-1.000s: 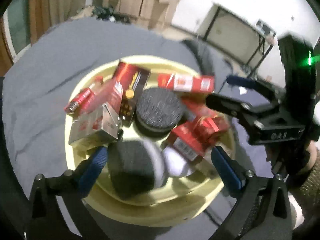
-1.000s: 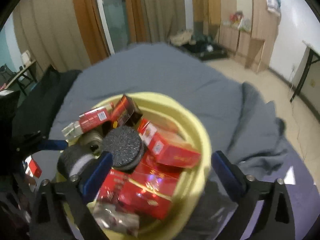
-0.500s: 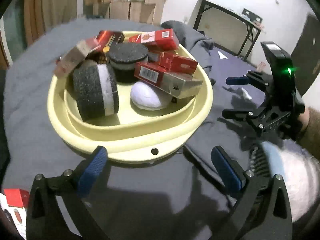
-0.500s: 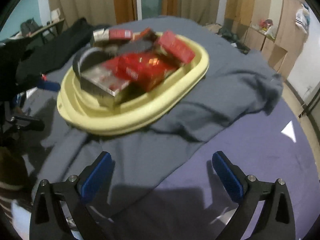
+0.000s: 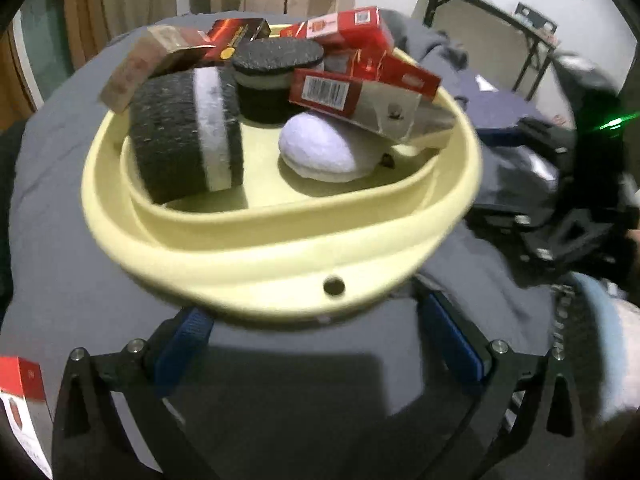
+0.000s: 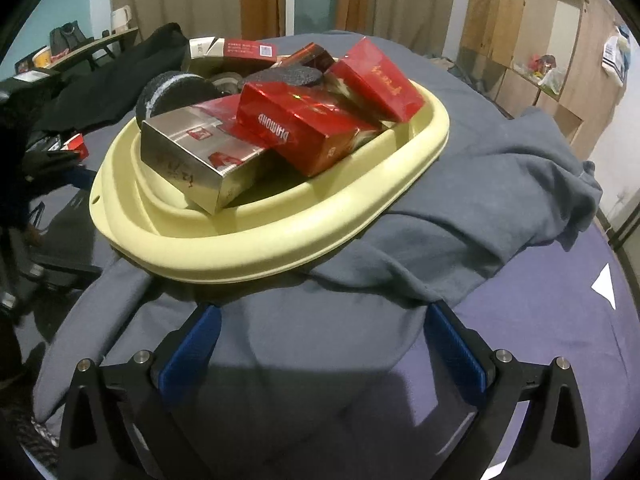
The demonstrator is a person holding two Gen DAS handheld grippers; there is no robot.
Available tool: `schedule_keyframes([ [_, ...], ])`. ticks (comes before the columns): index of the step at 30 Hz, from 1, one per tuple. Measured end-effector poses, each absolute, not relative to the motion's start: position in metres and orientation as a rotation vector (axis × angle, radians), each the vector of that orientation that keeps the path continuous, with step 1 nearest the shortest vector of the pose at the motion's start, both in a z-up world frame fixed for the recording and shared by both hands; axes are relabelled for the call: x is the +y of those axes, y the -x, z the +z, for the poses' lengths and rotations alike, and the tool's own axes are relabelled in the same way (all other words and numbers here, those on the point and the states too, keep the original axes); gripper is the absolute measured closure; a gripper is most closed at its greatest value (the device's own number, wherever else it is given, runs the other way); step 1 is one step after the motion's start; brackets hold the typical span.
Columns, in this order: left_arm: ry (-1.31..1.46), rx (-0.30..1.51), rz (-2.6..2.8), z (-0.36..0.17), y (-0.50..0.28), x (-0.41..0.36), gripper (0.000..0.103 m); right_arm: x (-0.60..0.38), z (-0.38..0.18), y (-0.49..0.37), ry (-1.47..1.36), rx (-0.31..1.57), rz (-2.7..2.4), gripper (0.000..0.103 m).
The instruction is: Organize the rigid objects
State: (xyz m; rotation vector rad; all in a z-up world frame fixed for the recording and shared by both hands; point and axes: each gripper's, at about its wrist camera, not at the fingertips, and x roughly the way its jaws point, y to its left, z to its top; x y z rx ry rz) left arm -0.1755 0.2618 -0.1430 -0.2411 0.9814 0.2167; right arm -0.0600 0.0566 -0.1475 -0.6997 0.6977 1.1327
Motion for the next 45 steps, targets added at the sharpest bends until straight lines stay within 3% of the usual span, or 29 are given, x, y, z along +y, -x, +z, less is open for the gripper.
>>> schedule_keyframes([
  [45, 0.173, 0.917, 0.317, -0.153, 0.164, 0.256, 0.0, 0.062, -0.15, 0.053, 0.7, 0.699, 1.133, 0.0],
])
